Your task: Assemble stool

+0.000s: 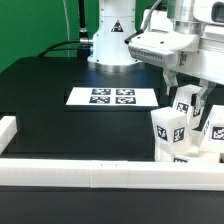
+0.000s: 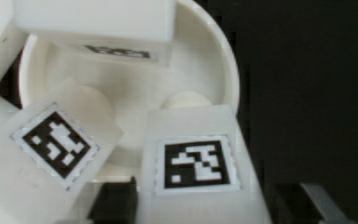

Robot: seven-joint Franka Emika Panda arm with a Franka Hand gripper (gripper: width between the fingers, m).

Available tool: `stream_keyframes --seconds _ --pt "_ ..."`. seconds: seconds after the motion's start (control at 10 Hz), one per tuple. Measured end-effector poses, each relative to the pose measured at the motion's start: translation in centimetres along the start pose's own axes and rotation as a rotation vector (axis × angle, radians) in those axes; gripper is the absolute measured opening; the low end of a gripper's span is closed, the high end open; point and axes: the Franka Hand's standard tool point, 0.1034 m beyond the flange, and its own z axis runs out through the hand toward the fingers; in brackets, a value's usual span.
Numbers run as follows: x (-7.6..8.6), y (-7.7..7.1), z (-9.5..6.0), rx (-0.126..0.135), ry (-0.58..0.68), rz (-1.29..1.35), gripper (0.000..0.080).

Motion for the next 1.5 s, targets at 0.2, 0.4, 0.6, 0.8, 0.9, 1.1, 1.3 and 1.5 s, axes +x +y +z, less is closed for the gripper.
stream_keyframes --seconds 0.2,0.4,0.6,0.8,0.9,1.1,1.3,1.5 --pt "0.0 0.0 0.0 0.0 0.001 0.117 0.0338" --pt "-0.8 -0.7 0.0 0.017 0.009 0.303 0.0338" --pt "-1.1 -1.2 0.1 0.045 0.021 0.478 0.034" --pt "-1.1 -1.2 0.1 0.068 0.029 0.649 0.034" --pt "-1.1 -1.1 0.1 0.056 0.024 0.698 0.034" --pt "-1.1 -1.1 0.1 0.058 0.022 0.835 0.034" --pt "-1.0 -1.1 0.1 0.061 0.018 1.041 0.034" --pt "-1.1 -1.0 0.2 0.042 0.031 1.182 0.034"
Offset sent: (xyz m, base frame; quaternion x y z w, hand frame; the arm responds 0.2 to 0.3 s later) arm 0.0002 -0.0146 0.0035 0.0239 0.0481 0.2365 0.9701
